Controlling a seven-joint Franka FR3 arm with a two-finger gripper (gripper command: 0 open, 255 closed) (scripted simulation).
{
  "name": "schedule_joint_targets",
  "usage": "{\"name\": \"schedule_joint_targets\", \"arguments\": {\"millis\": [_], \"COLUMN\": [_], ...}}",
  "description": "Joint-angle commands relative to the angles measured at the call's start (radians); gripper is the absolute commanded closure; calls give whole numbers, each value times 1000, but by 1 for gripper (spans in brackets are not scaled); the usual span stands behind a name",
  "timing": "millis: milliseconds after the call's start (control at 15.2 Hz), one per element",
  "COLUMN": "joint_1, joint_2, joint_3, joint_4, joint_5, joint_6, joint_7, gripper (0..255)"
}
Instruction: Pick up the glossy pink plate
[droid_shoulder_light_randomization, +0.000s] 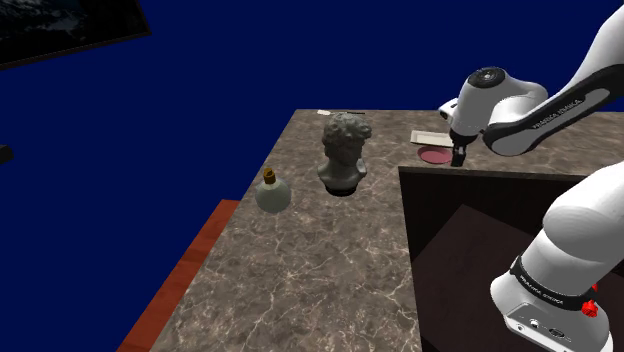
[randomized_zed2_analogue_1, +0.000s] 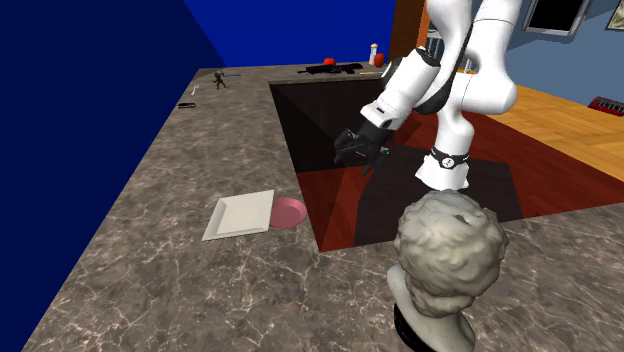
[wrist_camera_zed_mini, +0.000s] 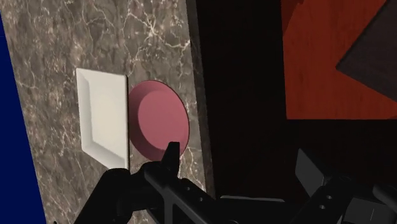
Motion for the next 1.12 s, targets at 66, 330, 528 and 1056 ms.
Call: {"name": "schedule_joint_targets", "arguments": {"millis": [66, 330, 528, 1056], "joint_1": [-45, -84, -108, -271], "joint_2": [175, 411, 577, 703], "joint_3": [-23, -45, -33, 165], "joint_4": [83, 257, 430, 544], "joint_5": [-183, -517, -848, -1177], "joint_6": [155, 316, 398, 366], "joint_7": [86, 338, 646, 986], "gripper": [0, 0, 0, 0]}}
